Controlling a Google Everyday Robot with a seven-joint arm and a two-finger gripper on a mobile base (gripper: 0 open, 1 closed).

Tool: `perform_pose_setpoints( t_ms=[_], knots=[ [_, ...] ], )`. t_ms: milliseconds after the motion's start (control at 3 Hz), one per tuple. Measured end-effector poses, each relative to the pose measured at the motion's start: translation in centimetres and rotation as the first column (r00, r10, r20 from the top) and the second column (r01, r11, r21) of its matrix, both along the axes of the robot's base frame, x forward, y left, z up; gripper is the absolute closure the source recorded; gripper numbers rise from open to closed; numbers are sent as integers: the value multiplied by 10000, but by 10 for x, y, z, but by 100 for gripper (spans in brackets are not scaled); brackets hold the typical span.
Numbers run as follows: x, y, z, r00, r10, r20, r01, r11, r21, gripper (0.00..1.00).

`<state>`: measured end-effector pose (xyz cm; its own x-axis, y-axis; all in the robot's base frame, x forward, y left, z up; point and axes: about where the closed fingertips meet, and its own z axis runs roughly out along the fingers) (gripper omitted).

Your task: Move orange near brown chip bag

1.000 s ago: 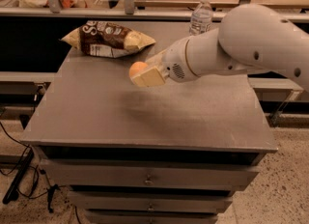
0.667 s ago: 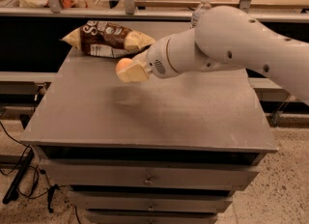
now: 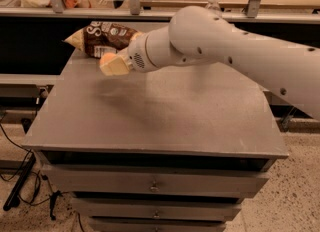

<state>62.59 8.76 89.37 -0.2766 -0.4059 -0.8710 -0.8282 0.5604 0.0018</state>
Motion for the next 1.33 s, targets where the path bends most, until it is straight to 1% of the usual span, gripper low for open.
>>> perform_pose_setpoints(
  t_ms=[333,667,1000,1333],
  knots=[
    [23,21,-9,9998,-182,-83,183,9997,149,100],
    [40,37,-18,9987,-501,-97,502,9986,147,100],
    [55,44,-25,9946,-1031,-136,1034,9944,203,82],
    [65,41,-30,9876,-1570,-97,1572,9874,168,60]
  ],
)
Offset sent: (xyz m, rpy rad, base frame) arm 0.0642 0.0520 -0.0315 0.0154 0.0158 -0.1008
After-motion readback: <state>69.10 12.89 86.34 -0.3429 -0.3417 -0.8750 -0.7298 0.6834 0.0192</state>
